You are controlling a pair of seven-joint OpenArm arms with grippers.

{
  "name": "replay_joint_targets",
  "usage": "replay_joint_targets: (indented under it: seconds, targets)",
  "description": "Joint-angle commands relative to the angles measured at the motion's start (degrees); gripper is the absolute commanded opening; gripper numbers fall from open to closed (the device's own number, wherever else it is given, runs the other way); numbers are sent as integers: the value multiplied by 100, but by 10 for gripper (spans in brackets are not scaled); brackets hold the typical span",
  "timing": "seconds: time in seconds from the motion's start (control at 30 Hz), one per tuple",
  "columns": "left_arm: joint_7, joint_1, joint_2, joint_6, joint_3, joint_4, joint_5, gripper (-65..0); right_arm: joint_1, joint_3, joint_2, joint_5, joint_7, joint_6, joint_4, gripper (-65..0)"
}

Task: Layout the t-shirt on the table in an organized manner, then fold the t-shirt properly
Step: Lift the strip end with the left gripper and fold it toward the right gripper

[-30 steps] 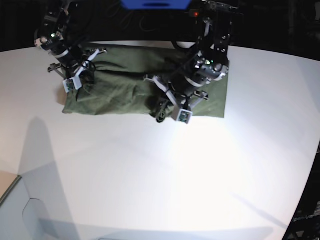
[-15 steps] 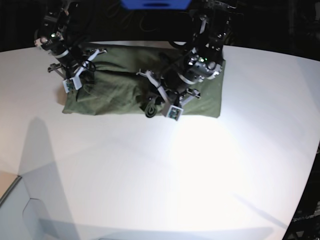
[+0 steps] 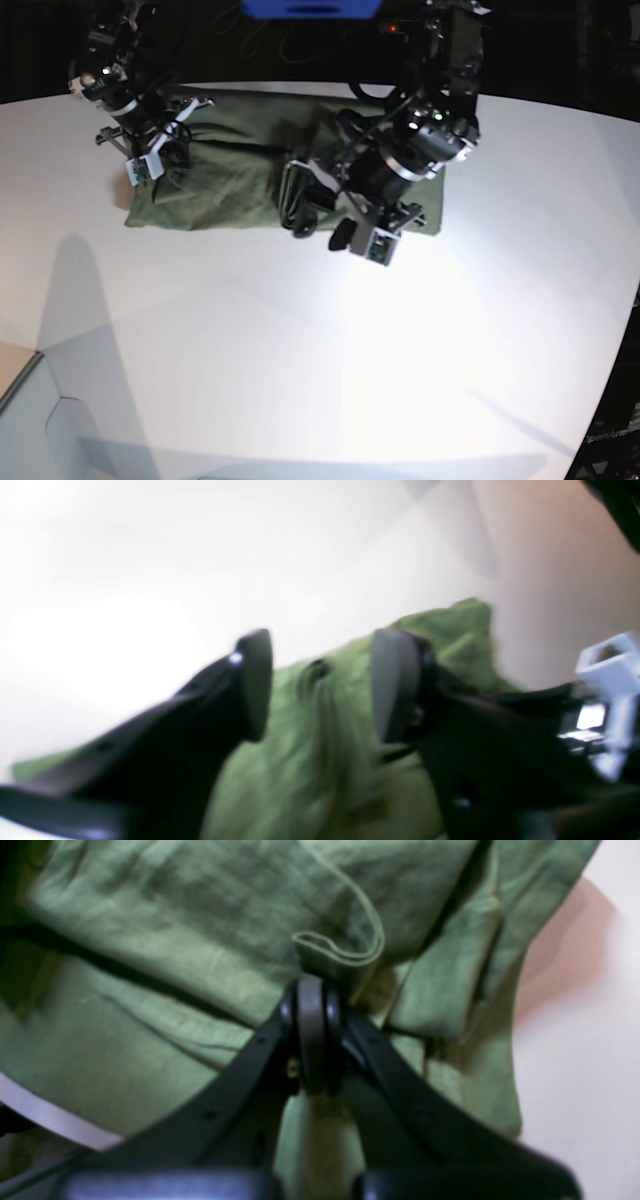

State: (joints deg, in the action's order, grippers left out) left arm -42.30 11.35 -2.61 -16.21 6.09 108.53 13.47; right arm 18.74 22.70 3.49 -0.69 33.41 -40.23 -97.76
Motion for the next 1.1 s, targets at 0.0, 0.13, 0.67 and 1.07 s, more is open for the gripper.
replay_joint_targets:
  seconds: [0.0, 0.13, 0.67, 1.07]
  targets:
    - [50, 38, 63, 8, -68, 52, 46, -431, 3, 3, -28, 100, 136, 23, -49, -650]
    - [94, 214, 195, 16, -481, -220, 195, -641, 3, 3, -98, 100, 127, 23, -49, -650]
    - [-337, 38, 503, -36, 706, -923, 248, -648, -6, 3, -98, 100, 136, 23, -49, -650]
    - [50, 117, 1189, -28, -1070, -712, 1171, -648, -32, 38, -89, 100, 154, 23, -409, -284]
